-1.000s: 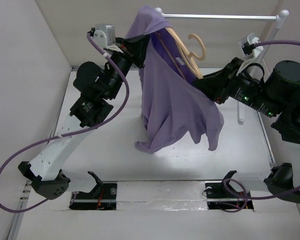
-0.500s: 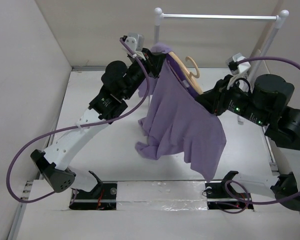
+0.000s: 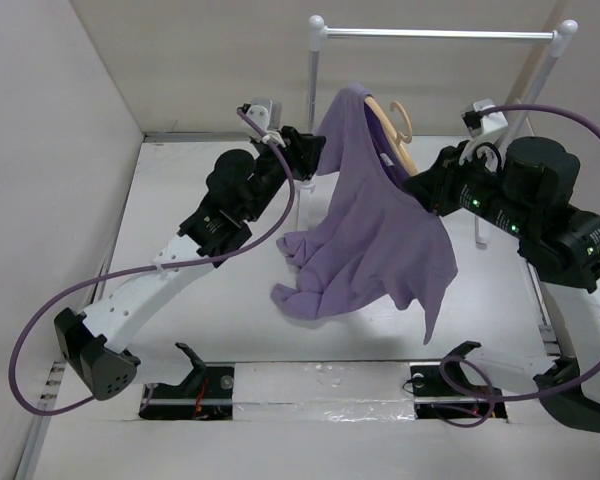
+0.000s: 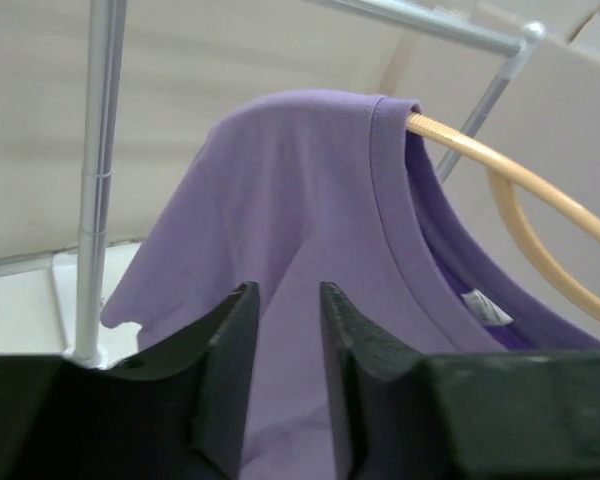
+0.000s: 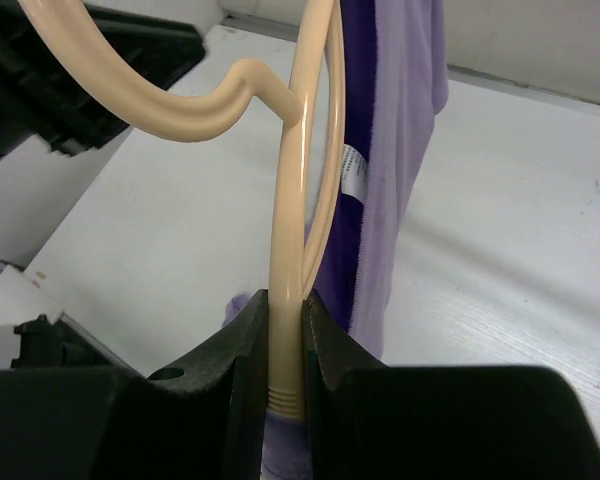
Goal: Place the t-shirt on the hanger
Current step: Place the hanger at the clothesline.
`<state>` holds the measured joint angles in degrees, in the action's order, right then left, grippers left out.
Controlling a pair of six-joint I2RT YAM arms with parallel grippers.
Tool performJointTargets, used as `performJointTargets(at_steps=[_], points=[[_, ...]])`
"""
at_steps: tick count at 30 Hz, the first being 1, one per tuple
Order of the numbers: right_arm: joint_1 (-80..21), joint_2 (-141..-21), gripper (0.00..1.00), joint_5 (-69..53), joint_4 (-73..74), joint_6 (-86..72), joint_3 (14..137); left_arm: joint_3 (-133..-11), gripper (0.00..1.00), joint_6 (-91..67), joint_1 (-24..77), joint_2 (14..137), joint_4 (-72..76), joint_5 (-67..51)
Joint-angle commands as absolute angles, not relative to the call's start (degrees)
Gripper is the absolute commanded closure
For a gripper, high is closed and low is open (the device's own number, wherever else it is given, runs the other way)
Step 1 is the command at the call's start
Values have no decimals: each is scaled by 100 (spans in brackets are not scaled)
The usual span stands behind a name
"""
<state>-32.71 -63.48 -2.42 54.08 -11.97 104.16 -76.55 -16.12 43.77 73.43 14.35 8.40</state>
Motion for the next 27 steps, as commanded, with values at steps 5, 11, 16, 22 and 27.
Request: performJointTargets(at_steps=[5, 11, 16, 22, 27], points=[[-2392, -6372, 100, -360, 4439, -1107, 10301, -6453, 64, -2258, 4359, 6250, 2250, 633], [-1012, -6504, 100, -693, 4017, -1195, 10011, -5415, 75, -2697, 4737, 5503, 2347, 458], [-282, -7030, 100, -694, 3543, -1458, 10081, -4414, 82, -3120, 4737, 4634, 2602, 369], [343, -7978, 100, -607, 3331, -1740, 11002, -3578, 83, -3147, 4737, 3939, 2391, 343], [623, -8867, 100, -510, 3542, -1775, 12171, -3138, 84, -3147, 4737, 3823, 2583, 80]])
